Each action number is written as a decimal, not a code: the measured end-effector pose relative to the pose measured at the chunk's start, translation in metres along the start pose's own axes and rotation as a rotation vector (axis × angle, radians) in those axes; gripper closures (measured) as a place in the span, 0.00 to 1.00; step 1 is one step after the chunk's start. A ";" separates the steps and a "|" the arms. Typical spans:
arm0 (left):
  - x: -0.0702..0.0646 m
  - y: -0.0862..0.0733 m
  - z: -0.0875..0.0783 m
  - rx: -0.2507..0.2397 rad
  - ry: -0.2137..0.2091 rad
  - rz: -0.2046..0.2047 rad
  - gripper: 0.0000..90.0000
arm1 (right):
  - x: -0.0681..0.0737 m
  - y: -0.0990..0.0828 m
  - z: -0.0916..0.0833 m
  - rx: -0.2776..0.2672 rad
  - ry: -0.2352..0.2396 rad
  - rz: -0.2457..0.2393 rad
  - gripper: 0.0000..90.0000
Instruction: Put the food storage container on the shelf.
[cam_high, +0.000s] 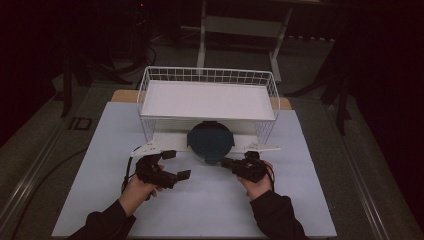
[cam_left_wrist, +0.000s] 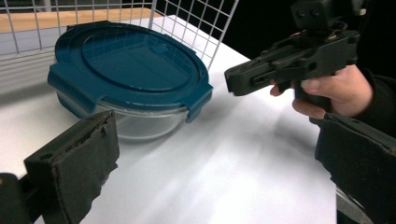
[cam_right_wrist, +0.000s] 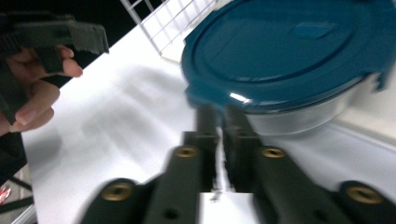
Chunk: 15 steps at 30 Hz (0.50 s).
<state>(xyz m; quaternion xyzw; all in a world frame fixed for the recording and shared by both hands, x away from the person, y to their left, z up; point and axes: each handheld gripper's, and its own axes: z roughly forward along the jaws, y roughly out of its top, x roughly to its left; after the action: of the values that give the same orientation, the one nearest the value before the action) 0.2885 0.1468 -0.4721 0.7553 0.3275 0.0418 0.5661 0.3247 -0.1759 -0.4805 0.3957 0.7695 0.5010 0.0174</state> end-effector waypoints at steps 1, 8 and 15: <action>-0.001 -0.001 -0.002 0.000 0.003 0.002 0.00 | 0.002 -0.001 0.003 0.017 0.005 -0.002 1.00; -0.008 -0.016 -0.011 0.013 0.018 0.004 0.00 | 0.012 -0.004 0.017 0.063 0.018 -0.023 1.00; -0.009 -0.027 -0.012 0.010 0.037 0.009 0.00 | 0.012 -0.003 0.032 0.077 -0.007 -0.034 1.00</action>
<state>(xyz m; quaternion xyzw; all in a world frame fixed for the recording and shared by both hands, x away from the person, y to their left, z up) 0.2636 0.1559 -0.4890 0.7587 0.3347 0.0569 0.5560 0.3282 -0.1452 -0.4943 0.3847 0.7948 0.4692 0.0134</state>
